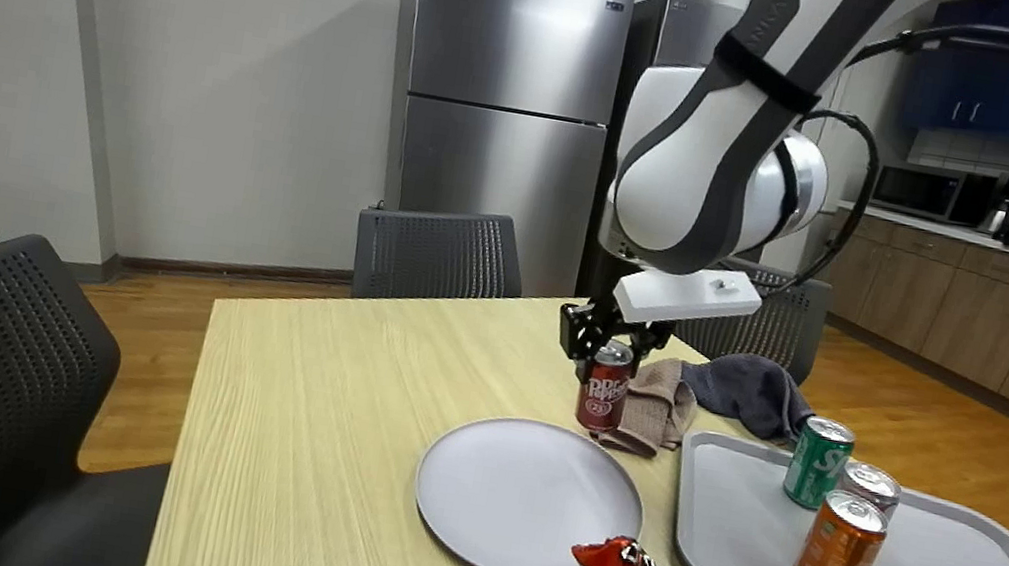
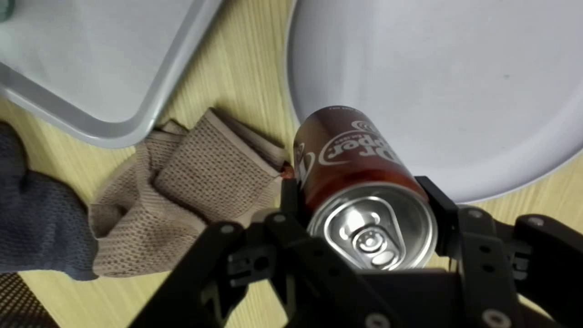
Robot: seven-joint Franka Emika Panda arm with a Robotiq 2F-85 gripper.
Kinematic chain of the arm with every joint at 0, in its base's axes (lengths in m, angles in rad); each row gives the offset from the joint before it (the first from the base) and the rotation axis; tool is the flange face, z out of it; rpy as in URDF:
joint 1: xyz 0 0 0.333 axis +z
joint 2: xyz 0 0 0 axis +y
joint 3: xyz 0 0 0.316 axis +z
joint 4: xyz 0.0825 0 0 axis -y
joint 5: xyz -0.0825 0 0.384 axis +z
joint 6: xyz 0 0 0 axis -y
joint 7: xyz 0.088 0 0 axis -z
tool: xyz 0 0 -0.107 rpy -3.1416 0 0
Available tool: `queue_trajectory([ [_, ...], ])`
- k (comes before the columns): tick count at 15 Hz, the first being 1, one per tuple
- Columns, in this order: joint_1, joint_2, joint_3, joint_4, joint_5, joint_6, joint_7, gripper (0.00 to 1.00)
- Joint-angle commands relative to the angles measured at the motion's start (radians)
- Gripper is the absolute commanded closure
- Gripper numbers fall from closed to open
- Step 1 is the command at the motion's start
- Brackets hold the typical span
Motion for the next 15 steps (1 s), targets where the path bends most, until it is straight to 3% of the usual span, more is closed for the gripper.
queue_trajectory([
  [1, -0.018, -0.069, -0.038, -0.068, -0.052, 0.008, 0.071, 0.62],
  [15, -0.144, -0.097, -0.106, -0.178, -0.044, 0.037, 0.063, 0.62],
])
